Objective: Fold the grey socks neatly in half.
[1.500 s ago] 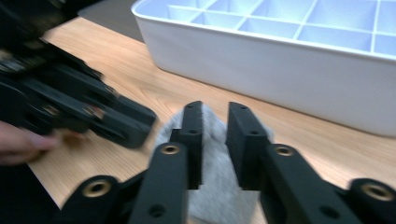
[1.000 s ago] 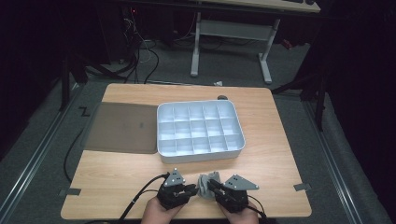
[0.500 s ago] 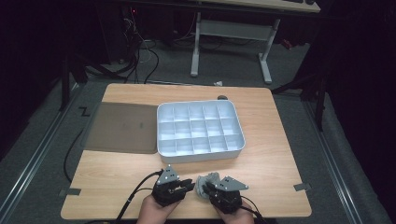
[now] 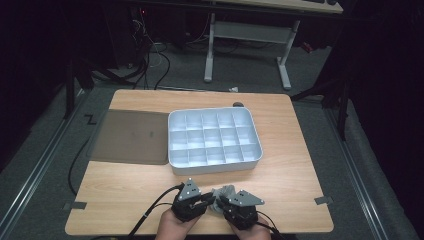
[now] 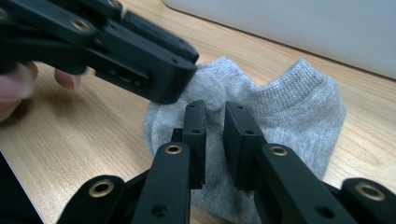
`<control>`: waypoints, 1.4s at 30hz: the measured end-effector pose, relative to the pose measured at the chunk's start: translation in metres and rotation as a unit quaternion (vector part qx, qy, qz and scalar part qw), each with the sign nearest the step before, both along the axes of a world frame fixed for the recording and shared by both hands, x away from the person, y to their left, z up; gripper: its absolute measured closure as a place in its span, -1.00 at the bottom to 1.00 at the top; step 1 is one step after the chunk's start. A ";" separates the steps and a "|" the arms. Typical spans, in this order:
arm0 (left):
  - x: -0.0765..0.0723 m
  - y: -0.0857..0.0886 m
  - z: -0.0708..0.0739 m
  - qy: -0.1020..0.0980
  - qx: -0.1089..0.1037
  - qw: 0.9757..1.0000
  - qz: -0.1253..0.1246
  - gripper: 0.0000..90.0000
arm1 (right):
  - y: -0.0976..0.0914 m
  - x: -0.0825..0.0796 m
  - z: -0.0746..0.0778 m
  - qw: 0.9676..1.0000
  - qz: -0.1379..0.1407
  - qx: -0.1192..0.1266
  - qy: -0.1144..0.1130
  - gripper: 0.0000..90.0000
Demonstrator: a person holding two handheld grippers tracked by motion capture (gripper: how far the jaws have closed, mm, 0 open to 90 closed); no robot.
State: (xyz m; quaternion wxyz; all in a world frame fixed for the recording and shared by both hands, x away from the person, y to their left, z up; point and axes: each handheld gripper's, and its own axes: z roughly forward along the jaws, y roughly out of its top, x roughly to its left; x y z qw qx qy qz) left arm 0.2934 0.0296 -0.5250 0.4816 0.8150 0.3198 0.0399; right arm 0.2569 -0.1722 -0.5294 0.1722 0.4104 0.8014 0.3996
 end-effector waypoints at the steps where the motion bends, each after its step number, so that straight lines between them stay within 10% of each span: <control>1: 0.000 0.000 -0.001 0.000 0.005 1.000 0.001 0.78 | 0.000 0.000 0.000 1.000 -0.001 0.001 0.002 0.78; 13: 0.000 -0.003 -0.005 -0.002 0.019 1.000 -0.002 0.77 | -0.029 -0.013 0.030 0.998 -0.047 0.035 -0.026 0.43; 17: -0.002 -0.004 -0.005 -0.005 0.021 1.000 -0.007 0.77 | -0.047 -0.012 0.020 0.995 -0.078 0.068 0.017 0.12; 28: -0.003 -0.013 -0.008 -0.006 0.041 0.999 -0.017 0.77 | -0.042 -0.002 -0.002 0.992 -0.084 0.068 0.068 -0.17; 42: -0.004 -0.014 -0.007 -0.010 0.050 0.998 -0.020 0.74 | -0.040 -0.005 0.011 0.995 -0.079 0.043 0.031 -0.13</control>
